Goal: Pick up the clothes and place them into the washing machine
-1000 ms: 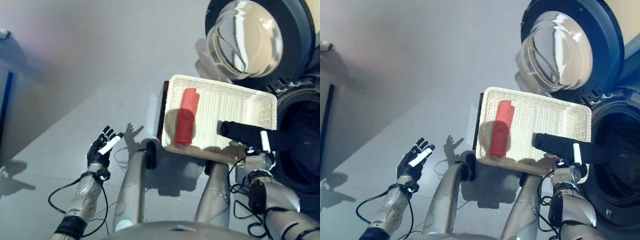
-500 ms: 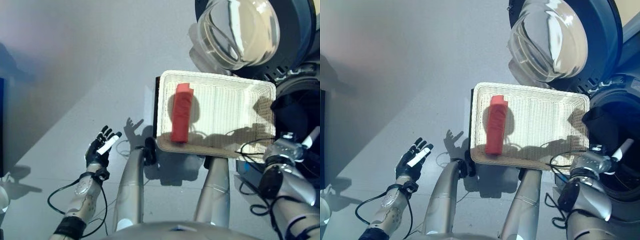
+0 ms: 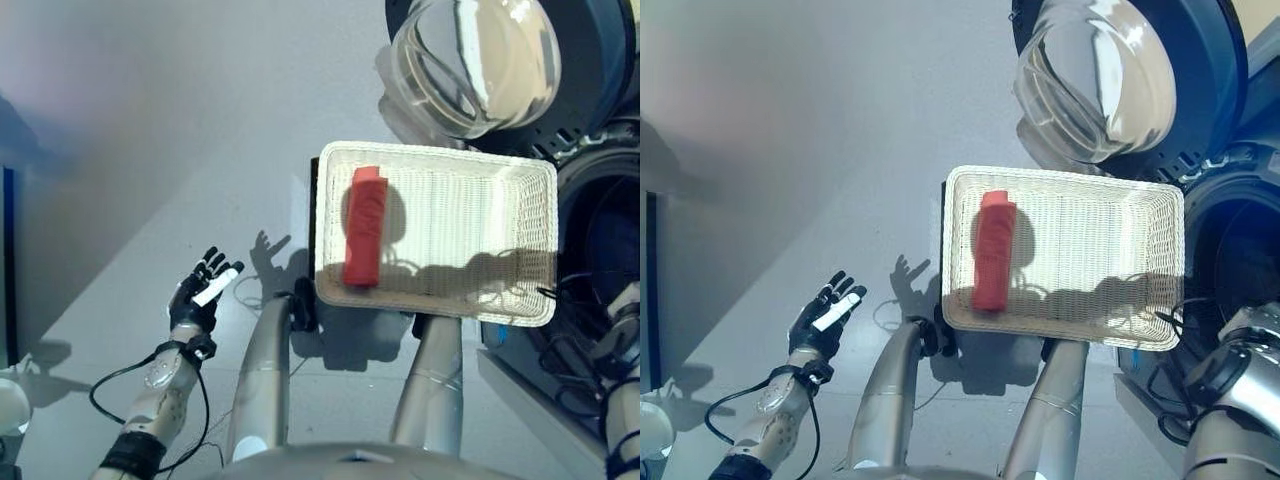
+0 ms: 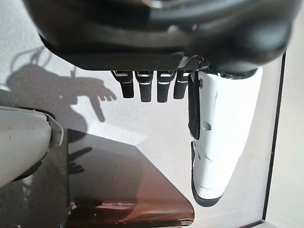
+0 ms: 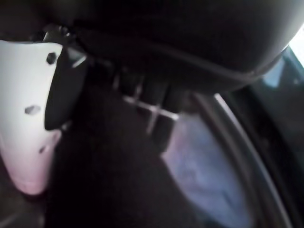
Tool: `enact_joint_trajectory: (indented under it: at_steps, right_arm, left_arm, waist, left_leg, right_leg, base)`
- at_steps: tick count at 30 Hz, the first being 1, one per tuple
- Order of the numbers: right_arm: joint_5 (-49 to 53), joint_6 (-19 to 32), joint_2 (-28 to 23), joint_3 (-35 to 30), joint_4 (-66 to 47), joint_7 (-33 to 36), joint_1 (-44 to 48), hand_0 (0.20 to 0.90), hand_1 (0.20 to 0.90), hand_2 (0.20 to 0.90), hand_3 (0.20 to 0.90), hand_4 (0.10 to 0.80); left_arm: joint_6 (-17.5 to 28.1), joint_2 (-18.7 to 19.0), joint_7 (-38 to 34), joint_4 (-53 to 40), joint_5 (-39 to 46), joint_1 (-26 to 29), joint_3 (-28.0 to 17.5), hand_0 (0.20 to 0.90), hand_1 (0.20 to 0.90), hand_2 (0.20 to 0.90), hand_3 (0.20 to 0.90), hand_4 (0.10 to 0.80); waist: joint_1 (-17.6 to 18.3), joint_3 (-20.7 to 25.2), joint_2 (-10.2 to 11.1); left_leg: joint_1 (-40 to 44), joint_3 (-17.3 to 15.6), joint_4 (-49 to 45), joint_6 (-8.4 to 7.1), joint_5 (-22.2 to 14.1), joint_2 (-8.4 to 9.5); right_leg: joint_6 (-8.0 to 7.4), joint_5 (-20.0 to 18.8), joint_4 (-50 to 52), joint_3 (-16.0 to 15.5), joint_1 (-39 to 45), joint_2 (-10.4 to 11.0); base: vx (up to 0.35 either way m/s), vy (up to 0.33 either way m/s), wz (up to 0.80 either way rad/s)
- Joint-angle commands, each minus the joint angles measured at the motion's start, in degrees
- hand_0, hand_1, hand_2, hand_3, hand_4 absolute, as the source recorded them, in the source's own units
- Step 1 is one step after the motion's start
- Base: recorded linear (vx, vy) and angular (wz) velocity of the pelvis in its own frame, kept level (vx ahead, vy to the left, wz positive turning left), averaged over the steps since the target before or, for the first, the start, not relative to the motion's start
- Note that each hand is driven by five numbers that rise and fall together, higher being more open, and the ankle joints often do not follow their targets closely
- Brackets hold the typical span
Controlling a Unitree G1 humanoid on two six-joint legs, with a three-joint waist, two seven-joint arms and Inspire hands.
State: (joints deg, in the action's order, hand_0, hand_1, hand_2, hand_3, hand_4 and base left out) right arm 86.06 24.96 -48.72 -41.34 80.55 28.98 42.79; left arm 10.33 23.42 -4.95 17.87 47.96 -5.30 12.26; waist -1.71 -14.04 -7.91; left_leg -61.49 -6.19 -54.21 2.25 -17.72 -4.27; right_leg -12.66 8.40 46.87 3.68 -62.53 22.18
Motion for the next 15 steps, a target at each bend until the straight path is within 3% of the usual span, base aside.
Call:
enact_joint_trajectory:
  at_steps: [1, 3, 4, 5, 6, 12, 15]
  right_arm:
    - [-0.63, 7.57, -8.62, 1.55, -0.51, 0.88, -4.75, 0.200, 0.200, 0.200, 0.200, 0.300]
    - [-0.53, 7.87, -7.63, 1.82, -0.94, 0.79, -4.82, 0.200, 0.200, 0.200, 0.200, 0.300]
    - [-0.36, 8.15, -7.04, 1.93, -1.25, 0.77, -4.85, 0.376, 0.376, 0.376, 0.376, 0.425]
    - [-0.35, 8.27, -6.07, 2.35, -1.82, 0.59, -4.82, 0.461, 0.461, 0.461, 0.461, 0.486]
    - [-0.07, 8.74, -4.61, 3.12, -2.81, 0.22, -4.20, 0.900, 0.900, 0.900, 0.900, 0.800]
    - [-0.49, 8.75, -1.08, 4.99, -5.00, -0.46, -3.18, 0.900, 0.900, 0.900, 0.900, 0.800]
    - [-0.68, 6.35, 0.59, 6.48, -4.85, -2.82, -3.26, 0.900, 0.900, 0.900, 0.900, 0.800]
  left_arm:
    - [2.95, 2.22, -0.43, -2.00, 0.71, -2.23, -2.93, 0.900, 0.900, 0.900, 0.900, 0.800]
    - [2.96, 2.05, -0.71, -1.88, 0.85, -2.45, -2.88, 0.900, 0.900, 0.900, 0.900, 0.800]
    - [3.03, 1.97, -0.83, -1.89, 0.96, -2.48, -2.94, 0.900, 0.900, 0.900, 0.900, 0.800]
    - [3.12, 1.98, -0.97, -1.90, 1.10, -2.50, -2.93, 0.900, 0.900, 0.900, 0.900, 0.800]
    - [3.28, 1.91, -1.15, -2.20, 1.44, -2.51, -2.87, 0.900, 0.900, 0.900, 0.900, 0.800]
    - [3.69, 1.70, -1.35, -2.45, 2.33, -2.82, -3.31, 0.900, 0.900, 0.900, 0.900, 0.800]
    - [3.93, 1.65, -0.84, -2.19, 2.57, -2.64, -3.37, 0.900, 0.900, 0.900, 0.900, 0.800]
  waist:
    - [1.55, 3.98, -1.20]
    - [1.64, 4.05, -1.04]
    - [1.73, 3.99, -1.01]
    - [1.77, 4.09, -0.91]
    - [1.55, 4.07, -0.84]
    - [1.49, 3.70, -0.72]
    - [1.38, 3.13, -0.44]
  left_leg:
    - [3.41, 6.95, 7.03, -8.12, 3.56, -4.65]
    - [3.23, 6.89, 6.83, -8.15, 3.35, -4.77]
    - [3.03, 6.83, 6.97, -8.07, 3.86, -4.76]
    - [3.08, 6.83, 6.81, -8.11, 3.33, -4.80]
    - [2.97, 6.86, 6.70, -8.05, 3.23, -4.79]
    - [2.70, 6.84, 6.30, -7.94, 3.16, -4.61]
    - [2.56, 6.81, 6.11, -7.78, 3.19, -4.23]
  right_leg:
    - [3.45, 3.08, 1.46, -0.31, 1.34, -0.61]
    - [3.45, 3.00, 1.39, -0.36, 1.34, -0.69]
    - [3.57, 2.37, 1.05, -0.39, 1.18, -0.70]
    - [3.47, 2.74, 1.11, -0.40, 1.33, -0.81]
    - [3.46, 2.71, 1.07, -0.43, 1.35, -0.85]
    - [3.41, 2.42, 0.66, -0.53, 1.81, -0.77]
    - [3.38, 2.18, 0.24, -0.59, 2.42, -0.57]
  base:
    - [0.015, -0.009, -0.04]
    - [0.052, -0.004, -0.05]
    - [0.013, 0.005, -0.04]
    - [0.000, 0.000, 0.00]
    - [0.036, -0.002, 0.00]
    - [0.000, 0.000, 0.00]
    - [0.000, 0.000, 0.00]
